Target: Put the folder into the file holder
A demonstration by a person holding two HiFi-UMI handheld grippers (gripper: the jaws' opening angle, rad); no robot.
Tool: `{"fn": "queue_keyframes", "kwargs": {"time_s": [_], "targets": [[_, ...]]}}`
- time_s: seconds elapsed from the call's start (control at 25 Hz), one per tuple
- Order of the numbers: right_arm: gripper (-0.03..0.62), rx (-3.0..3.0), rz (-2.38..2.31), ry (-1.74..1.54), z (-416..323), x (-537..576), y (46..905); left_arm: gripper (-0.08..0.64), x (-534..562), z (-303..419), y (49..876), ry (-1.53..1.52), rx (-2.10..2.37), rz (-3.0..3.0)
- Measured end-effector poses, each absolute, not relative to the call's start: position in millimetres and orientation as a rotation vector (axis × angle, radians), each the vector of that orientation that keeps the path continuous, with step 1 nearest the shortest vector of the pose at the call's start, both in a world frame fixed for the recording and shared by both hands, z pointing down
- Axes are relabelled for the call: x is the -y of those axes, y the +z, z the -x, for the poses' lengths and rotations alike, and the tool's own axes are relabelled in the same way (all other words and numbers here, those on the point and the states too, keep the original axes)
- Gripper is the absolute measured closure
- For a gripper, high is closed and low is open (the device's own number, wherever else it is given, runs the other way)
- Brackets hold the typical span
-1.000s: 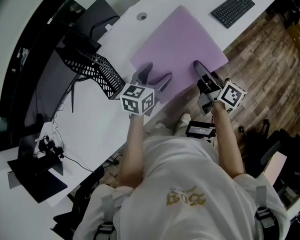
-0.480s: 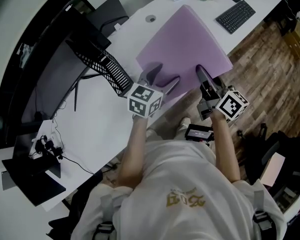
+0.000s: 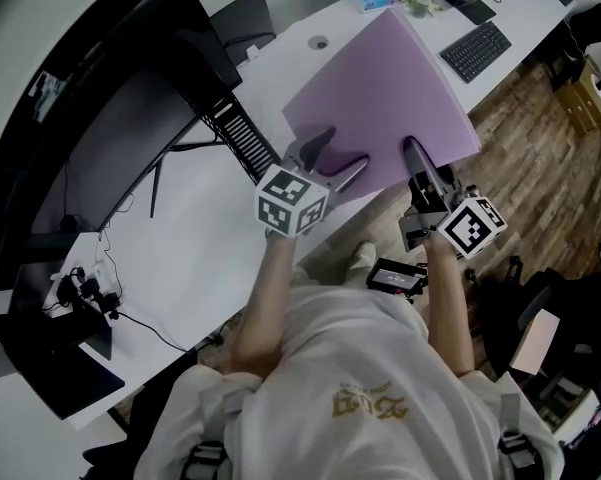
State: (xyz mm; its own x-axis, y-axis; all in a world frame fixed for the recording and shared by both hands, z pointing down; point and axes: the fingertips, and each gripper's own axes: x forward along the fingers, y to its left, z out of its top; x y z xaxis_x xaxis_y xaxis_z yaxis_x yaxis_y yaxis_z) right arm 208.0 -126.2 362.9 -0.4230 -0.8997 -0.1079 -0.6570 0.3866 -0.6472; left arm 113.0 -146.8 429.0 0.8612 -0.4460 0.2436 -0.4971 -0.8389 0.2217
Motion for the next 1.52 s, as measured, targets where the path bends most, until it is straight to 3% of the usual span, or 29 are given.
{"fn": "queue_keyframes", "kwargs": {"time_s": [1.52], "targets": [[0.422,-2.437,1.490,-0.382,-47,101,310,0.227,134,21,402,-0.081,0.619,-2.728]]}}
